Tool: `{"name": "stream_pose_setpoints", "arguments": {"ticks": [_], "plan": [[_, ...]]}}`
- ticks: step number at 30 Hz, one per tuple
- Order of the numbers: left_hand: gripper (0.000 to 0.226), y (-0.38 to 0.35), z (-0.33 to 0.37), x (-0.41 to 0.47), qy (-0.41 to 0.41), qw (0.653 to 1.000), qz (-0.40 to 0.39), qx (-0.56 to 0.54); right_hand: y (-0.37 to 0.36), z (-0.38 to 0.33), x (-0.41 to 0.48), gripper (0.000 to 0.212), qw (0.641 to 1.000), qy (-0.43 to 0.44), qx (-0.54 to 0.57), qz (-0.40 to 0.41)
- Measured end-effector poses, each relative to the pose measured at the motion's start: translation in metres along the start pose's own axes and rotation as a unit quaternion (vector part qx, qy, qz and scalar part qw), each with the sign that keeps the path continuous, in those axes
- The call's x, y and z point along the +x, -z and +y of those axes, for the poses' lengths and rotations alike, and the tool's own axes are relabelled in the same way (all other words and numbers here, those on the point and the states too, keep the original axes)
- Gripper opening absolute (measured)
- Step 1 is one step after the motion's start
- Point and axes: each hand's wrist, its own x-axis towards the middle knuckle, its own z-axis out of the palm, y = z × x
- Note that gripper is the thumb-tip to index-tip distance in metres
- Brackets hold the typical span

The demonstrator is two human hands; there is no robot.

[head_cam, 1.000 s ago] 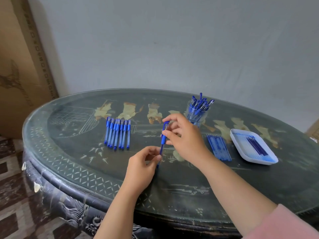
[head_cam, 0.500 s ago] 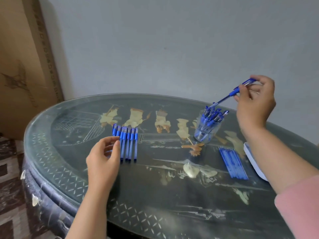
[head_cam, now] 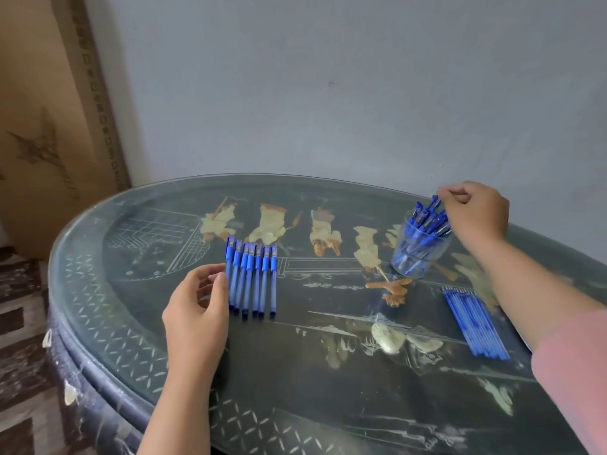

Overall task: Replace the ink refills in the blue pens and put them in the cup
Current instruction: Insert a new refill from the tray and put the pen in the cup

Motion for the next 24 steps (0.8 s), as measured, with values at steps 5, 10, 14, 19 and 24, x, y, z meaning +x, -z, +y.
{"name": "stream_pose_setpoints", "arguments": {"ticks": [5, 10, 14, 19, 24], "plan": [[0.011, -0.001, -0.002, 0.001, 0.002, 1.000, -0.005, 0.008, -0.003, 0.005, 0.004, 0.023, 0.993, -0.009, -0.119, -0.024], [0.011, 0.000, -0.001, 0.000, 0.010, 1.000, -0.003, 0.008, -0.006, -0.017, -0.014, 0.024, 0.992, 0.073, -0.079, 0.065], [0.011, 0.001, 0.001, -0.001, 0.014, 1.000, -0.001, 0.004, -0.039, -0.056, -0.073, 0.022, 0.980, 0.193, -0.038, 0.043], [0.011, 0.001, 0.003, -0.003, 0.019, 1.000, 0.003, -0.006, -0.102, -0.096, -0.158, 0.040, 0.958, 0.036, 0.021, -0.284], [0.011, 0.001, 0.003, -0.003, 0.023, 1.000, 0.006, -0.006, -0.143, -0.102, -0.178, 0.035, 0.953, -0.049, -0.018, -0.299]]}}
